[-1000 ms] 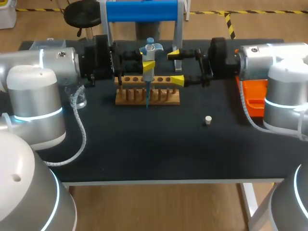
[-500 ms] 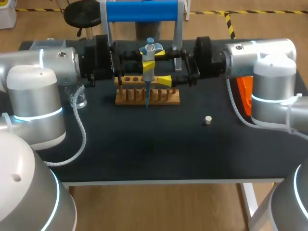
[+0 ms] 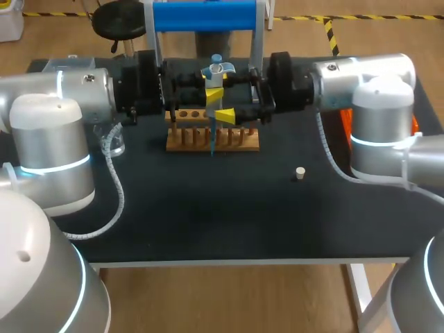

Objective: Invert the test tube, pick up the pipette, mount the tip to pipette, aspirate from beaker and dispense into the tube, eject the tip, return the pipette, and cap with the stopper.

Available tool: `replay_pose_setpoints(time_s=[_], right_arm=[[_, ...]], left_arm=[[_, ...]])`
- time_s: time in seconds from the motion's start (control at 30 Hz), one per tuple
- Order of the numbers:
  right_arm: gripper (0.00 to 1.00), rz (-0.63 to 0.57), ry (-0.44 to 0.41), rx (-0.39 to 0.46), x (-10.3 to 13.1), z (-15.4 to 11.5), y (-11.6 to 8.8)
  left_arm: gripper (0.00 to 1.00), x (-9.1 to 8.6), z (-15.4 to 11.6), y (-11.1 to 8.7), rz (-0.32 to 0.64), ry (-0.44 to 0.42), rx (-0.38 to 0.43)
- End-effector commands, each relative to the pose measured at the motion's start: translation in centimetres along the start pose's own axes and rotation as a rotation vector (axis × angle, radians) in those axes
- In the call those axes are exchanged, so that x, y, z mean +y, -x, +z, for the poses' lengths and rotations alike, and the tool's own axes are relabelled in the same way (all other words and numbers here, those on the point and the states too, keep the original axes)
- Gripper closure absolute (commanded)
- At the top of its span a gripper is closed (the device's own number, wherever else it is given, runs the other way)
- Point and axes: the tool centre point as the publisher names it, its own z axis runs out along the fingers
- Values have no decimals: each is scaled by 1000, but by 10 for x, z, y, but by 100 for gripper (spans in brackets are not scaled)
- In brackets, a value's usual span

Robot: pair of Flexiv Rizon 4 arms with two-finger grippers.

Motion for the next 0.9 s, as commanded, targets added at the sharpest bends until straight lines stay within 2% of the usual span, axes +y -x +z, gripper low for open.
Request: replay_pose_setpoints(time_s=[0.03,0.4,0.57,0.73,0.77,0.8,0.9], right_arm=[[0,0,1,-6,-1,6,2],[0,7,7,-18,0,18,5],[8,7,8,-20,1,23,4],[24,3,11,-19,3,25,1],[40,2,12,-19,3,26,1],[49,2,13,-19,3,26,1],[59,-2,19,-20,5,25,-1]], left_arm=[[100,0,0,0,1,-2,-1],[100,0,0,0,1,-2,-1],[100,0,0,0,1,-2,-1],[100,0,0,0,1,-2,-1],[100,0,0,0,1,-2,-1],[100,0,0,0,1,-2,-1],[100,0,0,0,1,-2,-1]])
